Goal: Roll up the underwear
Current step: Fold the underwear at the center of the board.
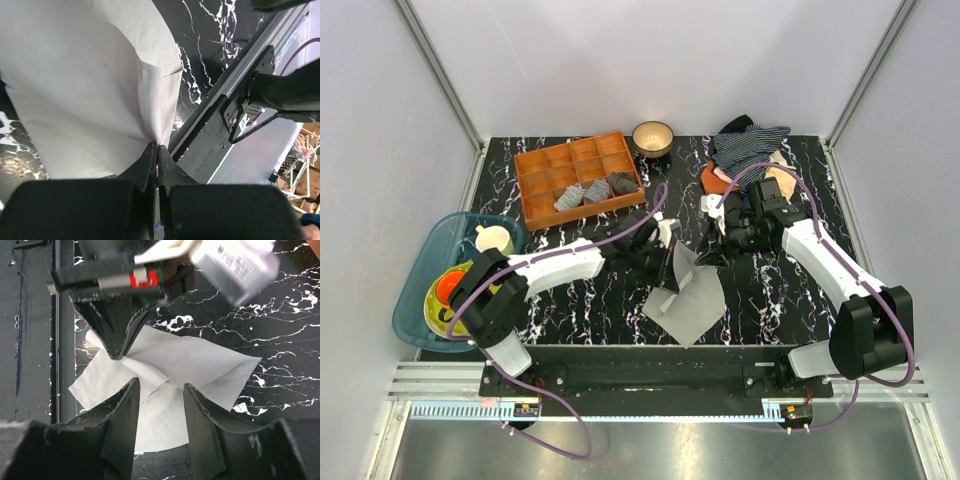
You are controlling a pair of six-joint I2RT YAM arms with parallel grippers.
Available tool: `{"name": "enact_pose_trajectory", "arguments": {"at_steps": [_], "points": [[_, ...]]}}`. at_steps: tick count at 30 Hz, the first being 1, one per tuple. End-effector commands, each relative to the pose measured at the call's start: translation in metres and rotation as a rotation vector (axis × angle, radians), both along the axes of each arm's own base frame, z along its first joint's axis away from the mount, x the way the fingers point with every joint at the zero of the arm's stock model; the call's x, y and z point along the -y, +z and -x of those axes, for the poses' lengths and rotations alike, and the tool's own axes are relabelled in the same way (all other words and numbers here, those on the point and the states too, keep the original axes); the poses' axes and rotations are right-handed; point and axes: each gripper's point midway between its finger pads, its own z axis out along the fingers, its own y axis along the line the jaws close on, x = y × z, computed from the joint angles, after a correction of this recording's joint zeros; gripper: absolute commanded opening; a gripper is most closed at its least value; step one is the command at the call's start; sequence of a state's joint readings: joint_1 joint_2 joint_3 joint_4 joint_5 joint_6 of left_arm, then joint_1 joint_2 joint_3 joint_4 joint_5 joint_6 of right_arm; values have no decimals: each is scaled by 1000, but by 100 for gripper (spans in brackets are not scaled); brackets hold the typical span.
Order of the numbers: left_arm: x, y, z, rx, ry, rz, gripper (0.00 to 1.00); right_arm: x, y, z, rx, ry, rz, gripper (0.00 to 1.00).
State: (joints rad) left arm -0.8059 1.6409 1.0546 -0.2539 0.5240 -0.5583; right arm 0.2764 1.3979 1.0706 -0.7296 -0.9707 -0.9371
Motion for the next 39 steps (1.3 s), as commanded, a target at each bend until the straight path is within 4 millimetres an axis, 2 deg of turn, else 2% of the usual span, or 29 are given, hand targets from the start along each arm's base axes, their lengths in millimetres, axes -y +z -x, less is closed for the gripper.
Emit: {"name": "enact_pose_trajectory", "arguments": {"at_steps": [1, 12, 25, 39], "points": [[27, 4, -3, -13, 34, 35, 0, 0, 14, 2, 24, 3, -46, 49], [54, 1, 16, -30, -16, 36, 0, 2, 12, 1, 19, -3, -47, 49], [63, -19, 36, -63, -59, 2, 0, 4, 12, -1, 14, -12, -49, 49], [72, -23, 52, -78, -103, 4, 0, 5, 12, -1, 7, -14, -52, 49]]}}
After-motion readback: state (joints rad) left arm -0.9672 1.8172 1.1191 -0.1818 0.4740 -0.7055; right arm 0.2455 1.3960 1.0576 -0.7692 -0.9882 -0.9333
